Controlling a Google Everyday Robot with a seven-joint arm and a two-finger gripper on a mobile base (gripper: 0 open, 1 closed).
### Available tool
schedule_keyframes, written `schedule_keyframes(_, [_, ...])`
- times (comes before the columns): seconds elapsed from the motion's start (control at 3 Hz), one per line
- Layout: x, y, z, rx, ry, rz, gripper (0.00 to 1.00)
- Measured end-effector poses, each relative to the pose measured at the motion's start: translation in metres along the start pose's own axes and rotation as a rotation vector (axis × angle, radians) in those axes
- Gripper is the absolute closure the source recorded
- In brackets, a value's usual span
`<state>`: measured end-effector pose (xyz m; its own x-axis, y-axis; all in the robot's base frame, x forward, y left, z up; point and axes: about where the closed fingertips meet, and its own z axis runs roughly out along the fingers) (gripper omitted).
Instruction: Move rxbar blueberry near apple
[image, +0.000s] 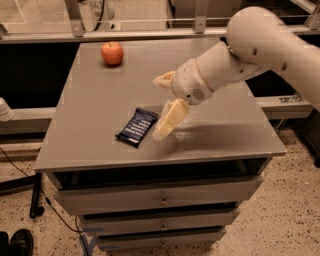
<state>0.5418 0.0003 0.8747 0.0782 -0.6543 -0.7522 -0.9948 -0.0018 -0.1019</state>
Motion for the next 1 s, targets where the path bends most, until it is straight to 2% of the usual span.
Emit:
schedule_keyframes(0.33, [0.006, -0.002, 0.031, -0.049, -0.023, 0.036, 0.00])
schedule_keyframes(0.67, [0.011, -0.003, 0.049, -0.075, -0.033, 0.065, 0.00])
schedule_keyframes(1.0, [0.008, -0.002, 0.059, -0.095, -0.055, 0.075, 0.16])
